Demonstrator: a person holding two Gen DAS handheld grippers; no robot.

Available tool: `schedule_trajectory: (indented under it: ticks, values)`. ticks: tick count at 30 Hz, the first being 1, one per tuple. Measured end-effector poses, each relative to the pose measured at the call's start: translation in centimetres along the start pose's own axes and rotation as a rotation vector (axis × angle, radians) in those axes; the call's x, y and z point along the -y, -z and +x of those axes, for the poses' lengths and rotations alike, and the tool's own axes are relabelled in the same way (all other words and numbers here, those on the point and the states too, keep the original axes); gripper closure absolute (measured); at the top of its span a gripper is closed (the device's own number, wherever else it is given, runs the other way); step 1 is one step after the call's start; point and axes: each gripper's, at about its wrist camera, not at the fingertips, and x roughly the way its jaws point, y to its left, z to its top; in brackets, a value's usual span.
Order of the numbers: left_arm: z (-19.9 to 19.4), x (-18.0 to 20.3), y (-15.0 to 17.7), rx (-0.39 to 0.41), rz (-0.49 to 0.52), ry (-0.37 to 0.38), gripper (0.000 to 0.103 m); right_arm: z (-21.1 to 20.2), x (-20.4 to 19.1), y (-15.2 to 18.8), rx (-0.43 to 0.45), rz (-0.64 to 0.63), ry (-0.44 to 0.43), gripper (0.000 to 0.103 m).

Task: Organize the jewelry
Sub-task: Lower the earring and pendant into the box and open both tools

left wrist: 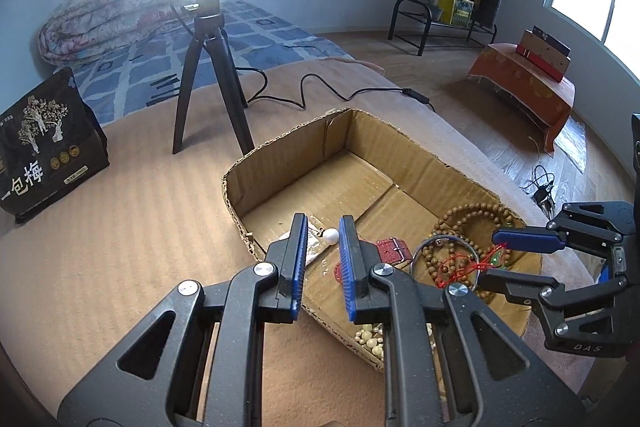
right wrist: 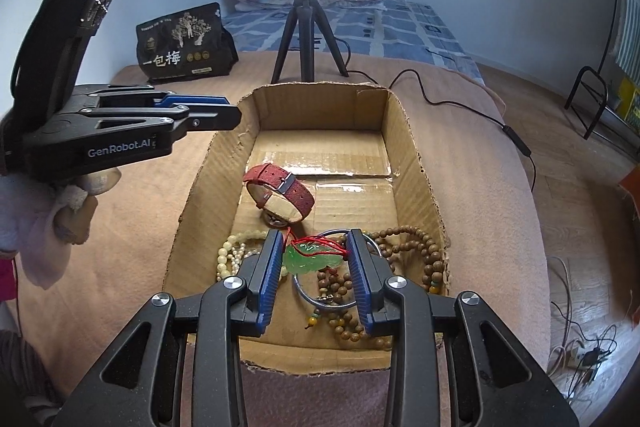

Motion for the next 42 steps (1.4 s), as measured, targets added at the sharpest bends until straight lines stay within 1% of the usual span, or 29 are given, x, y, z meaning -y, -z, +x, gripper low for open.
schedule_trajectory:
  ticks: [18, 20, 21, 22, 23, 24, 27, 30, 33, 42]
  values:
    - [-0.2, -0.3, -0.3, 0.01, -0.015, -0.038, 0.088, 0.4, -0.1, 0.0, -0.009, 0.01, 0.018, 0.072]
    - [-0.2, -0.2, -0.3, 0.01, -0.015, -0.041, 0.088, 0.5, -0.1, -0.1, -0.013, 0.012, 0.029, 0.066]
    - [-0.2, -0.2, -0.3, 0.011, -0.016, -0.044, 0.083, 0.5, -0.2, -0.1, -0.011, 0.014, 0.037, 0.054]
    - [-0.2, -0.2, -0.3, 0.013, -0.018, -0.046, 0.069, 0.4, -0.2, 0.0, -0.003, 0.019, 0.05, 0.04]
    - [-0.3, -0.3, -0.2, 0.018, -0.022, -0.048, 0.062, 0.2, -0.2, 0.0, 0.006, 0.024, 0.057, 0.035]
    - [-0.5, -0.3, -0.2, 0.028, -0.025, -0.052, 0.055, 0.1, -0.1, 0.0, 0.015, 0.029, 0.06, 0.033]
    - [-0.7, -0.4, -0.2, 0.034, -0.033, -0.051, 0.055, 0.0, 0.0, -0.1, 0.014, 0.047, 0.06, 0.033]
    - [-1.0, -0.4, -0.2, 0.038, -0.033, -0.056, 0.055, -0.1, 0.0, 0.0, 0.008, 0.046, 0.083, 0.033]
    - [-1.3, -0.3, -0.2, 0.041, -0.033, -0.059, 0.055, -0.3, -0.1, 0.0, 0.011, 0.05, 0.087, 0.033]
    - [-3.3, 0.2, -0.3, 0.06, -0.025, -0.073, 0.055, -1.7, -1.0, -0.3, 0.024, 0.05, 0.1, 0.033]
